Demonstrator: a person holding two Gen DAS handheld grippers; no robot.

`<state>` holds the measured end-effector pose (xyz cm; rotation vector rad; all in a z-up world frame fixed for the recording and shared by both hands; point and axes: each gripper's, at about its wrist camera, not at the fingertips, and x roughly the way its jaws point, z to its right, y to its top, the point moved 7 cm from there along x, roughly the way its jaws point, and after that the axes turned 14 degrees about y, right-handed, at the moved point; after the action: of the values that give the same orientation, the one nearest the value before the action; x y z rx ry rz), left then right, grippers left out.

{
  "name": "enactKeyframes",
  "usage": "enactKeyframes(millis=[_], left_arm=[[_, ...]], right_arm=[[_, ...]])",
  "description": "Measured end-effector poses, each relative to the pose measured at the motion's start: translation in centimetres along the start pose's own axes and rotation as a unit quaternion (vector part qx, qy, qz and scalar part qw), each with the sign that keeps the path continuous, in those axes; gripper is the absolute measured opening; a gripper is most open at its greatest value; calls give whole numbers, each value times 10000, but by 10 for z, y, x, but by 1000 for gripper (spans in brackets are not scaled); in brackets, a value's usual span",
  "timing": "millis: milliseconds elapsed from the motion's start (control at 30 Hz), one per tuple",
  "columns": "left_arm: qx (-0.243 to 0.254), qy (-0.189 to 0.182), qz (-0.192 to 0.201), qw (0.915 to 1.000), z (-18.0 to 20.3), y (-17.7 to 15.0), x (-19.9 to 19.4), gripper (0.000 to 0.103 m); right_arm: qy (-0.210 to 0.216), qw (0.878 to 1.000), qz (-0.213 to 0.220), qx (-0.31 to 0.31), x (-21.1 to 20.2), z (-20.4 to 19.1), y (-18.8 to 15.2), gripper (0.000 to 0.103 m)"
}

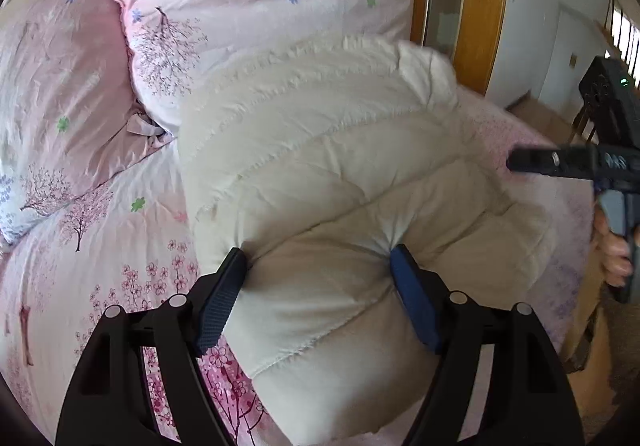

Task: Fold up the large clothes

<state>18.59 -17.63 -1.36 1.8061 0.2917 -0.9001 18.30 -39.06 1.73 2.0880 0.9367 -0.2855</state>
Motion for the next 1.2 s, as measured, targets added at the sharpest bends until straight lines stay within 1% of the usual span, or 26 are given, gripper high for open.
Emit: enactKeyframes(millis=[33, 100, 133, 267, 300, 333, 367, 400, 433, 467, 500, 533, 600, 700, 767, 867, 933, 967, 1000, 1033, 1067, 1100, 1133, 1167, 1200], left_arm=[[-168, -62, 81, 9998, -7, 6, -4, 75], [-462, -48, 152, 9988, -21, 19, -5, 75], [-528, -48, 141, 9985, -26, 22, -3, 75], [-720, 38, -62, 9974, -39, 34, 15, 75], [-752, 50, -133, 9971, -42, 36, 21, 75], [-774, 56, -171, 9968, -43, 37, 24, 75], [-800, 54, -204, 9966, -45, 38, 28, 75], [-823, 53, -217, 9964, -46, 38, 29, 75], [-852, 58, -236, 9961, -48, 39, 32, 75], [-864, 65, -242, 9959, -49, 40, 33, 76], [-872, 69, -244, 9959, -50, 41, 35, 76], [-876, 79, -241, 9958, -51, 42, 37, 77], [-880, 78, -250, 9958, -52, 43, 40, 77], [-820, -5, -347, 9960, -47, 43, 50, 77], [-675, 37, -448, 9967, -41, 40, 59, 77], [-564, 145, -559, 9967, -36, 35, 74, 77], [-604, 137, -618, 9962, -35, 32, 82, 78], [-594, 136, -615, 9962, -35, 32, 83, 78], [-621, 122, -599, 9962, -36, 32, 82, 78], [-712, 68, -576, 9958, -40, 32, 79, 78], [-855, -53, -554, 9948, -44, 31, 75, 78], [-1080, -297, -546, 9922, -51, 31, 70, 78], [-1261, -513, -558, 9891, -56, 30, 67, 78], [-1493, -749, -597, 9841, -62, 29, 65, 79], [-1735, -947, -657, 9781, -68, 27, 64, 80]], right_arm=[[-33, 9997, 218, 89, -5, 3, 16, 72], [-14, 9988, 383, 308, -3, 9, 35, 72], [8, 9978, 439, 495, 2, 15, 47, 72], [106, 9936, 381, 1058, 31, 33, 70, 72], [49, 9927, 358, 1147, 38, 38, 73, 69], [-6, 9919, 353, 1217, 43, 43, 75, 63], [9, 9915, 324, 1262, 50, 48, 77, 42], [168, 9915, 270, 1263, 57, 49, 77, 20], [224, 9915, 263, 1256, 58, 51, 76, 17], [114, 9920, 343, 1206, 58, 55, 75, 12], [14, 9924, 372, 1177, 54, 59, 75, 10], [-194, 9921, 387, 1177, 52, 65, 72, 9], [-433, 9903, 348, 1272, 53, 76, 67, 9], [-756, 9869, 89, 1421, 61, 91, 54, 9], [-922, 9854, -33, 1429, 65, 95, 50, 9], [-1069, 9839, -149, 1426, 72, 99, 46, 11], [-1071, 9847, -197, 1362, 73, 100, 45, 13], [-1052, 9854, -194, 1322, 70, 100, 46, 16], [-922, 9871, -140, 1301, 62, 97, 46, 24], [-896, 9877, -90, 1277, 54, 94, 46, 33], [-827, 9882, -44, 1285, 44, 92, 45, 60], [-691, 9891, 27, 1296, 35, 89, 45, 80], [-491, 9901, 131, 1309, 25, 86, 44, 84], [-229, 9905, 237, 1338, 12, 84, 43, 88], [-67, 9899, 262, 1389, 5, 83, 41, 95]])
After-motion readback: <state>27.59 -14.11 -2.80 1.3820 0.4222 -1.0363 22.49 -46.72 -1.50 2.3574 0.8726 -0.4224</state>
